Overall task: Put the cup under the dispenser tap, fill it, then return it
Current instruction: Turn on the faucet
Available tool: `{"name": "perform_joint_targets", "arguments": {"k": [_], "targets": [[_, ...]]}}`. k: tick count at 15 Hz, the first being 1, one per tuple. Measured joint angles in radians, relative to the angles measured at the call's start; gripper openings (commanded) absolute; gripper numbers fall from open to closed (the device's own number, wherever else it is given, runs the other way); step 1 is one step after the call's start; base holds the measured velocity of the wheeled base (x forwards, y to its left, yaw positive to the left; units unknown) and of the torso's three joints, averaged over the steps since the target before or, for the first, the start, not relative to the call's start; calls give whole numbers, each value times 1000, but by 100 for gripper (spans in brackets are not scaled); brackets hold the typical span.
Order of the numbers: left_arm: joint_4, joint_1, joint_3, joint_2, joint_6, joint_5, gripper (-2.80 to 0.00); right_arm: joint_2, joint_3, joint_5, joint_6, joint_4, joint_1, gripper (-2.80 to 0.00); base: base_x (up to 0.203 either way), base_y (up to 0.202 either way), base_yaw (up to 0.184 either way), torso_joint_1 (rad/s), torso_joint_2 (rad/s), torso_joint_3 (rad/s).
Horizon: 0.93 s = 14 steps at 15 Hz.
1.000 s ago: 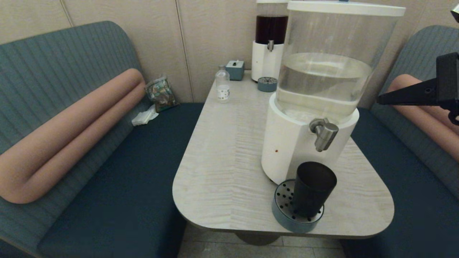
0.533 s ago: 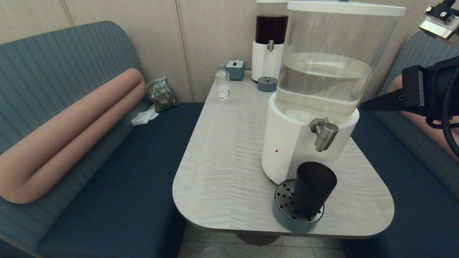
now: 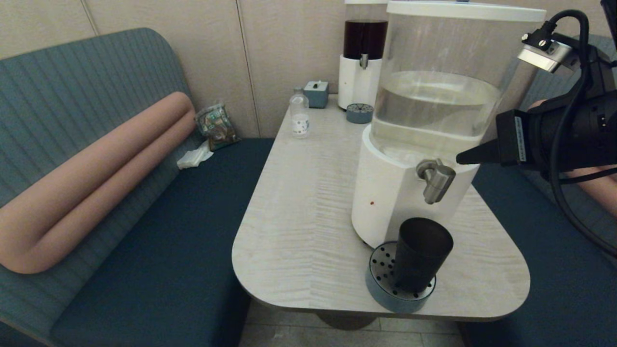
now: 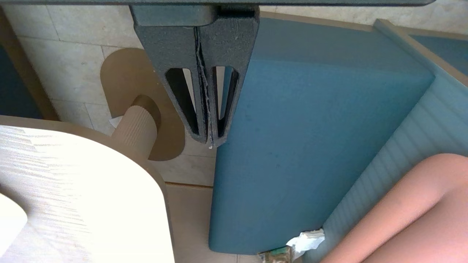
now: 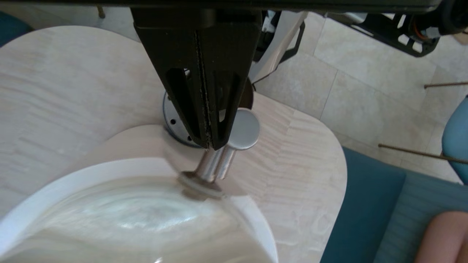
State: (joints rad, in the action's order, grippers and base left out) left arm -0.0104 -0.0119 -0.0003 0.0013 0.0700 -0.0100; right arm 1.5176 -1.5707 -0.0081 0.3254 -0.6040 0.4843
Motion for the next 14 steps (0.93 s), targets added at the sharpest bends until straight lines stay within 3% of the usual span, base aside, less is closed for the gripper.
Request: {"name": "perform_joint_targets", "arguments": {"k": [5,14], "targets": [[0,0,0,0,0,0,-280,8,3,8,91,-1,8,-280,0,0,0,0,0,0],[0,0,0,0,0,0,-280,21,5,62,139,45,-53,-280,0,0,0,0,0,0]]}}
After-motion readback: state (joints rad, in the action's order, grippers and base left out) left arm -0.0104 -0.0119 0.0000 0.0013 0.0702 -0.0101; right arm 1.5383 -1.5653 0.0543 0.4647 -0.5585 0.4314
